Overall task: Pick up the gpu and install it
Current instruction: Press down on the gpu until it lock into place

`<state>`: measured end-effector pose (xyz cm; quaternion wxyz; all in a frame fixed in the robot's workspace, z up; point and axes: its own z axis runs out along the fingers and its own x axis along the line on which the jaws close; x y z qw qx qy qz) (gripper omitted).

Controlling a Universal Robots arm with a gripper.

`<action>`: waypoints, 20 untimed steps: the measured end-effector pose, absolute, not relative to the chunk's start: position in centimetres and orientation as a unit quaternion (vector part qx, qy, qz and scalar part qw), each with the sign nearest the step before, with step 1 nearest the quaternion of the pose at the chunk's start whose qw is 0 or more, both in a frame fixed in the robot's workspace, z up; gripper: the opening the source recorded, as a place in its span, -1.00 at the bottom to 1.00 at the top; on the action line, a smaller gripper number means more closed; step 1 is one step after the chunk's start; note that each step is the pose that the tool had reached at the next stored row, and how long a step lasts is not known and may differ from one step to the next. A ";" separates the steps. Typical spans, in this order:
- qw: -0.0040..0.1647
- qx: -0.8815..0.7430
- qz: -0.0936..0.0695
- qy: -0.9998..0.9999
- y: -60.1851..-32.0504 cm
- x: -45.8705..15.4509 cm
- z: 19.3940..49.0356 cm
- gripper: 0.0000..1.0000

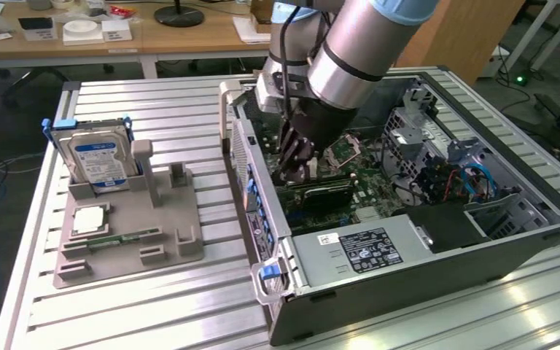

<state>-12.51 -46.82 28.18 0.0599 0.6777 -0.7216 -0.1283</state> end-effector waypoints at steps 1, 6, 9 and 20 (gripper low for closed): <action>0.066 0.676 -0.134 -0.721 -46.8 -12.3 28.2 -0.79; 0.093 0.671 -0.160 -0.718 -46.8 -11.0 28.2 -0.79; 0.105 0.668 -0.171 -0.716 -46.8 -10.8 28.2 -0.79; 0.112 0.667 -0.177 -0.715 -46.8 -10.8 27.9 -0.79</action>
